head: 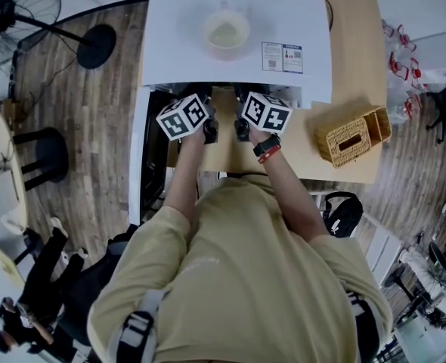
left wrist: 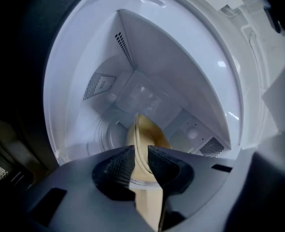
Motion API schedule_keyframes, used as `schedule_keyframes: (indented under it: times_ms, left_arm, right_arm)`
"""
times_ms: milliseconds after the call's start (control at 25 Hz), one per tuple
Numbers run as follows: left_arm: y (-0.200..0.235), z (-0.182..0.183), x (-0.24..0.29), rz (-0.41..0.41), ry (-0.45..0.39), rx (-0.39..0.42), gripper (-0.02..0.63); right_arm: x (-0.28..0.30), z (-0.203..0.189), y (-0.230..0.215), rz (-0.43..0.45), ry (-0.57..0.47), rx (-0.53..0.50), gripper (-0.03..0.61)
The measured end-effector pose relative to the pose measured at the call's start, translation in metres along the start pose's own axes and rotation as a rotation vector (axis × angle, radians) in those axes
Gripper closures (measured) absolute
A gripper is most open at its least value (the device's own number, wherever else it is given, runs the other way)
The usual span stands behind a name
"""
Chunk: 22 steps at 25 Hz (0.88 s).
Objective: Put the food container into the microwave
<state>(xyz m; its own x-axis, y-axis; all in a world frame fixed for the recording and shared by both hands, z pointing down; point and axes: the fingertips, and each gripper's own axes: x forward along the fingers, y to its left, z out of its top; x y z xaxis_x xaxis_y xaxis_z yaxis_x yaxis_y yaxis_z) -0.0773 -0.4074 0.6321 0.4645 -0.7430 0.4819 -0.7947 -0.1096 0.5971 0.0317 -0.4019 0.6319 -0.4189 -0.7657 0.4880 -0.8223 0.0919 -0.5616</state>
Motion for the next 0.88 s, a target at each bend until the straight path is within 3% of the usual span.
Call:
schedule_keyframes:
  times_ms: [280,440,880]
  left_arm:
    - [-0.005,0.001,-0.015,-0.002,-0.022,0.025,0.528]
    - [-0.007,0.005,-0.015,-0.018,-0.037,0.084,0.443]
    - [-0.013,0.003,-0.063,0.009,-0.062,0.179,0.443]
  right_arm:
    - [-0.013,-0.002,0.008,0.006,-0.010,-0.020,0.449]
    - [-0.019,-0.002,0.011,-0.012,-0.031,-0.057,0.379]
    - [-0.051,-0.011,0.039,-0.006,-0.068,-0.144,0.379]
